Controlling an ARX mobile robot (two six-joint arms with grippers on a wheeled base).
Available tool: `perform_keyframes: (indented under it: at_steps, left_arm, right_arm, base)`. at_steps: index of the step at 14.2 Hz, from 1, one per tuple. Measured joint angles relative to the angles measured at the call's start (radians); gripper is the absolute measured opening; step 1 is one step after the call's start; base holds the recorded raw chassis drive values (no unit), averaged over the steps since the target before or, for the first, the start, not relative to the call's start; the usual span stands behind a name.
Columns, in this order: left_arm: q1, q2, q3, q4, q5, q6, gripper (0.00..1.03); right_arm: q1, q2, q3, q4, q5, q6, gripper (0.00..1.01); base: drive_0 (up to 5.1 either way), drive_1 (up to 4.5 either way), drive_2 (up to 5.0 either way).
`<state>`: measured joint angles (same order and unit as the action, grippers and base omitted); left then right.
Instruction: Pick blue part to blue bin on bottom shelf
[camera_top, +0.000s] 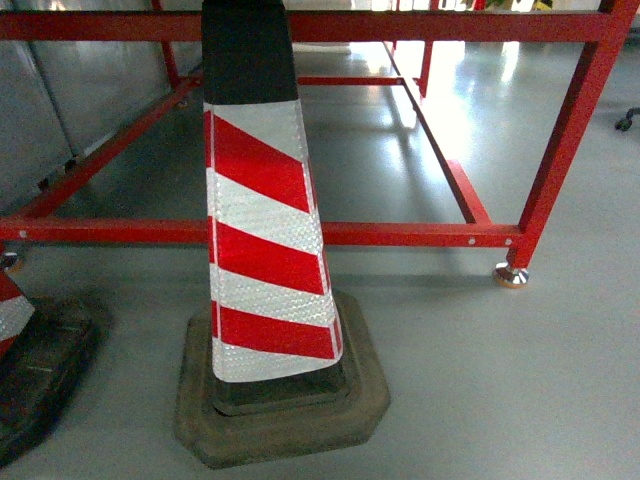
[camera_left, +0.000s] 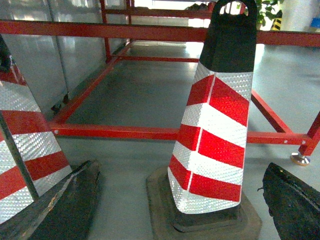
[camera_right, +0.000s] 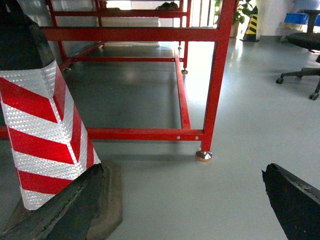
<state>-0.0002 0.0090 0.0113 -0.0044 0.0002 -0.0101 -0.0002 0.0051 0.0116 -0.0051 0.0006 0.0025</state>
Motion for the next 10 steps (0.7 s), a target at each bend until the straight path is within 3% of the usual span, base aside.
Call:
perform_keyframes:
  at_steps: [10]
  left_arm:
    - [0.0, 0.0, 0.0, 0.0, 0.0, 0.0, 0.98]
  right_arm:
    - [0.0, 0.0, 0.0, 0.0, 0.0, 0.0, 0.98]
  base:
    - [0.0, 0.0, 0.0]
